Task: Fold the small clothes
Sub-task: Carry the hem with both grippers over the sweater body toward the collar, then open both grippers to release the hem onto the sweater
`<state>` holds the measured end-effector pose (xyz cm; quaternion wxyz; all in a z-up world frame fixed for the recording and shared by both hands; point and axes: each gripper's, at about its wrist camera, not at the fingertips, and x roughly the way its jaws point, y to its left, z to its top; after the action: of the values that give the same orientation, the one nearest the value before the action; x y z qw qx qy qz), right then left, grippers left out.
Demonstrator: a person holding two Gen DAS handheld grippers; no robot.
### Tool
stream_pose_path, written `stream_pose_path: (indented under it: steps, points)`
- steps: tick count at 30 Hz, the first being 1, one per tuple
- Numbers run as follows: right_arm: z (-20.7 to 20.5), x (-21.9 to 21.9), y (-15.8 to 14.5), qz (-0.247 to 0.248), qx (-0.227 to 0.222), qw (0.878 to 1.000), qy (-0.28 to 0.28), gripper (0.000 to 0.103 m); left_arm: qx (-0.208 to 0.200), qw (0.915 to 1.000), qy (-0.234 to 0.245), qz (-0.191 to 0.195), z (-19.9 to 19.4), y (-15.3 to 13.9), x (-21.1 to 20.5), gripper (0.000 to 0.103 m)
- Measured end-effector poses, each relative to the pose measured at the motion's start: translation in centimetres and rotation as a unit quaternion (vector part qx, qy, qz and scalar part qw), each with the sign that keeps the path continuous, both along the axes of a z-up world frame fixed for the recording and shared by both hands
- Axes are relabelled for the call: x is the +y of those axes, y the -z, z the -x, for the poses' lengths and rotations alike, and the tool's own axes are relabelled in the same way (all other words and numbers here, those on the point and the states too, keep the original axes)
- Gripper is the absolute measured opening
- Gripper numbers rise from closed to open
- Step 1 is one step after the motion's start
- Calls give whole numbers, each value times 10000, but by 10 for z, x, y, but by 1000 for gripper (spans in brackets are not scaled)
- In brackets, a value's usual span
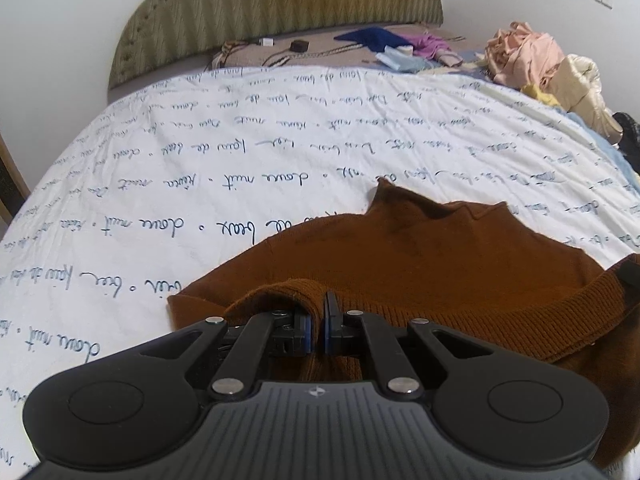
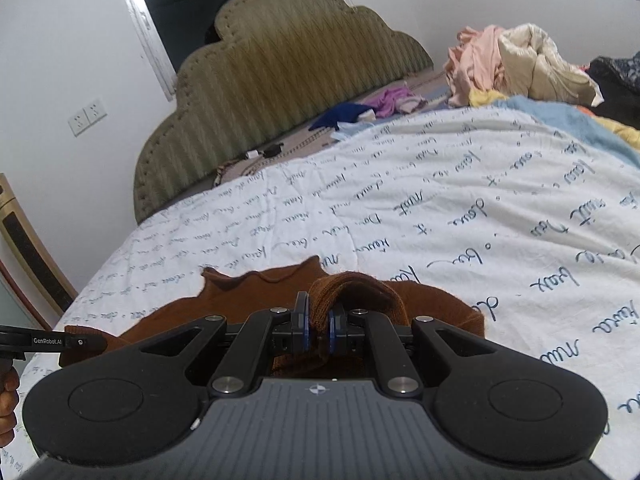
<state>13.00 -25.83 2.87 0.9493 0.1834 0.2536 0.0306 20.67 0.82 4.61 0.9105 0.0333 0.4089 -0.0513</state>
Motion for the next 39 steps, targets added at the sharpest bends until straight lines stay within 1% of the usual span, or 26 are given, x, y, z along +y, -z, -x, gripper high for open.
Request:
stream_pose_path:
  steps: [3,7,11,13,15,18,19,20,21,22,24,26,27,29,31,33,34,35,37,39]
  points:
    - [-12,-3,9,-51,148,9999,15,13,190,9997,-82,97,-14,10,2,6]
    - [-26,-5,20,-107,339,9994,15,13,512,9972,-232,493,-30,22,12,7]
    - [-36,-8,25,-146,499,9986,-16,15,707,9933,-296,867,-39,24,22,8]
    - [-41,-9,28,-158,568,9983,-34,17,786,9898,-316,1144,-43,23,29,10]
    - [-45,-9,30,-168,630,9979,-43,18,919,9835,-373,1512,-49,23,39,14]
    - [-50,-8,33,-139,702,9974,-61,19,1033,9704,-567,2108,-54,25,56,29]
    - [-52,-8,34,-136,723,9973,-64,22,1007,9667,-637,2264,-55,25,61,40]
    - [-54,-7,35,-134,744,9971,-65,25,940,9647,-716,2352,-55,24,66,55]
    - [-56,-8,36,-126,759,9970,-68,29,808,9642,-817,2390,-55,21,70,60]
    - [-57,-8,37,-120,767,9970,-64,34,658,9650,-884,2381,-53,18,73,65]
    - [-59,-8,37,-86,767,9970,-68,35,474,9690,-919,2244,-52,13,73,65]
    - [-60,-7,36,-8,761,9971,-37,36,383,9743,-923,2018,-49,10,70,65]
    - [-59,-5,34,63,736,9973,-2,38,326,9779,-878,1872,-46,9,66,65]
    - [-54,2,28,331,591,9977,44,44,221,9856,-781,1482,-41,9,57,65]
    - [-49,13,21,726,386,9966,37,54,70,9919,-676,1076,-34,11,45,65]
    - [-44,24,15,1083,230,9938,-78,57,9,9957,-570,726,-29,16,35,65]
    - [-43,28,14,1214,204,9923,-163,60,11,9969,-534,581,-27,20,32,65]
    - [-42,31,14,1308,214,9908,-262,62,14,9978,-508,420,-26,24,28,65]
    - [-47,31,19,1422,406,9881,-431,73,2,9985,-531,106,-23,33,26,65]
    - [-56,29,30,1652,757,9827,-343,75,-6,9976,-643,-238,-23,42,27,65]
